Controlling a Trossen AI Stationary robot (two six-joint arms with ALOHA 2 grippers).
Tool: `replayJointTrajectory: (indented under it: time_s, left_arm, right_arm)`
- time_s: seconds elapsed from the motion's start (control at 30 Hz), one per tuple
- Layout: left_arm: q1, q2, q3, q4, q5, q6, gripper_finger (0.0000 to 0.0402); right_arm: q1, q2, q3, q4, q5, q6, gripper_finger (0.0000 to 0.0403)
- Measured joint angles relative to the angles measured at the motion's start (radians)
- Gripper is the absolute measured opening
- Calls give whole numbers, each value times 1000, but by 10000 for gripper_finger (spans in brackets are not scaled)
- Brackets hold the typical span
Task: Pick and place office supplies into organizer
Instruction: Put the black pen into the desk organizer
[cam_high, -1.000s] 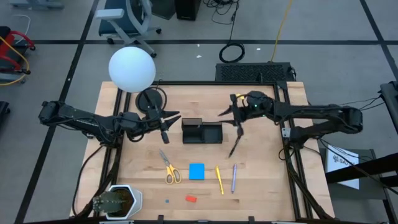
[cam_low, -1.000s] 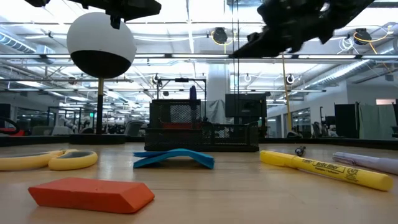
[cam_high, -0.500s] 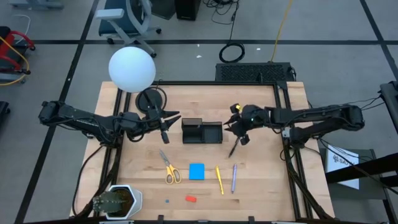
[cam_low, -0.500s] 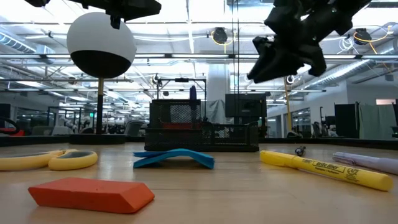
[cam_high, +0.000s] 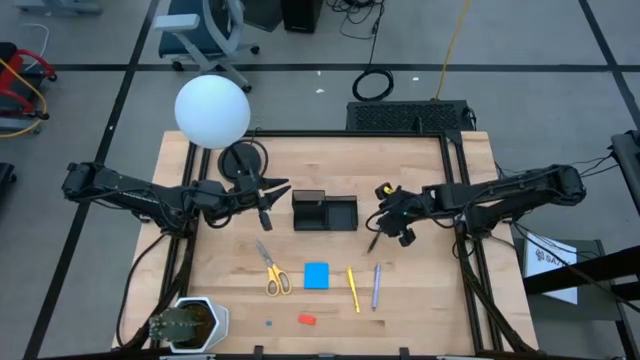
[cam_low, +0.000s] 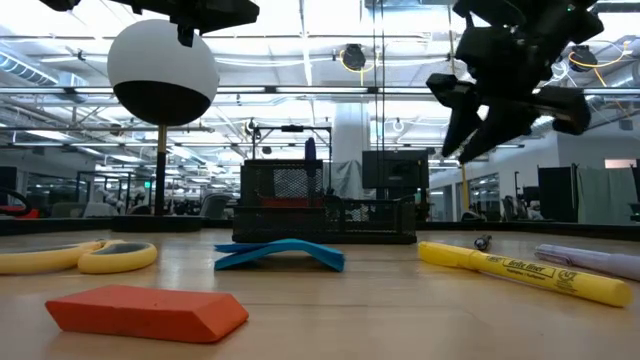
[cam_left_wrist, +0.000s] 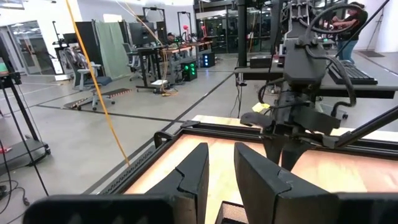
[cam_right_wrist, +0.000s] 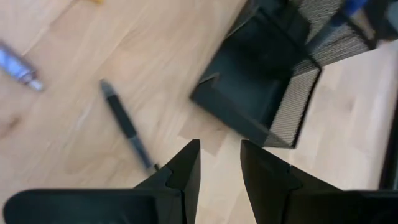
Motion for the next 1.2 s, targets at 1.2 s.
replayJointTrajectory:
  time_s: [1.2]
  left_arm:
    - [1,0,0,-16,-1,-19,83]
  right_arm:
    - [96,523,173,-173,-57,-59,105]
